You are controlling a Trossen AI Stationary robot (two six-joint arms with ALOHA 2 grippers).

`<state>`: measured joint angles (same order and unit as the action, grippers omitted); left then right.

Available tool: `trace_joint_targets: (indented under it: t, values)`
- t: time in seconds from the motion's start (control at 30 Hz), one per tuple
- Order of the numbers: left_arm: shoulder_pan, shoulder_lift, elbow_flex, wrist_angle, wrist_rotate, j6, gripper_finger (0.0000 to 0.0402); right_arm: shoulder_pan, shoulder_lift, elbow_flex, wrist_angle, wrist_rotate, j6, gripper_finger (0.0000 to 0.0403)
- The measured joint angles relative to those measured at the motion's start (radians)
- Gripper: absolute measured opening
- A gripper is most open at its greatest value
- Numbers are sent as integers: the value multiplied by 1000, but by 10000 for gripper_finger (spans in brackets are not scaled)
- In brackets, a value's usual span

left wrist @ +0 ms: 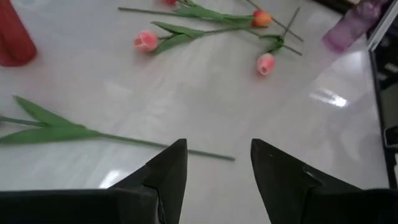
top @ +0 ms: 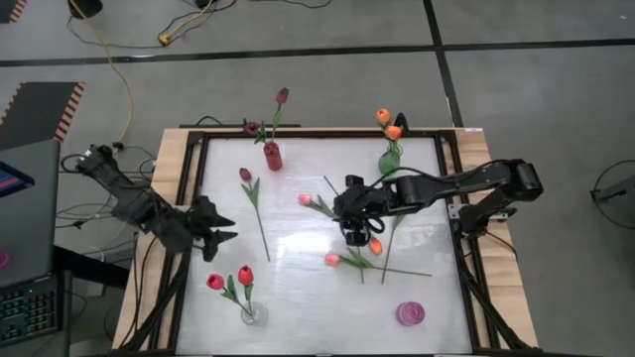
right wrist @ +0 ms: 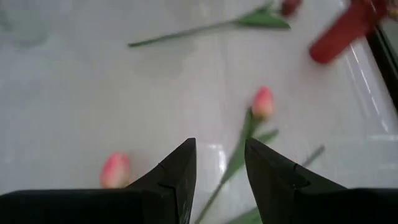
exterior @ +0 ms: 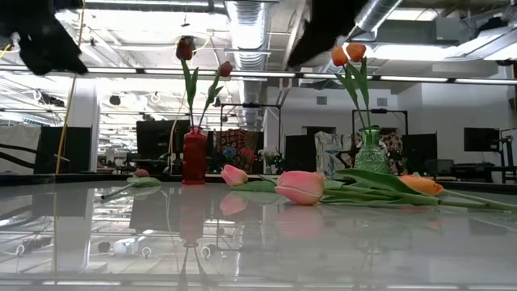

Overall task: Sort flowers into vase by color
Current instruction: Put the red flower into the transparent vase

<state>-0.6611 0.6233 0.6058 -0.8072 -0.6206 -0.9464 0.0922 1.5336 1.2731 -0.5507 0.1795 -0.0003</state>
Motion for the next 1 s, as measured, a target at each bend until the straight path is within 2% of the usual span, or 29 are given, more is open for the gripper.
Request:
trace_joint_targets:
  t: [0.2,0.4,0.7,1.0]
  values:
    - [110,-77,-160,195,33,20,164,-67,-86,-196,139,2,122,162]
    - [216,-81,-240,347,70,75,165,-136,-102,-291,134,2,295,162]
    - [315,-81,-245,383,80,150,165,-162,16,-301,141,3,381,162]
    - [337,-81,-245,380,87,157,165,-207,139,-301,137,5,534,162]
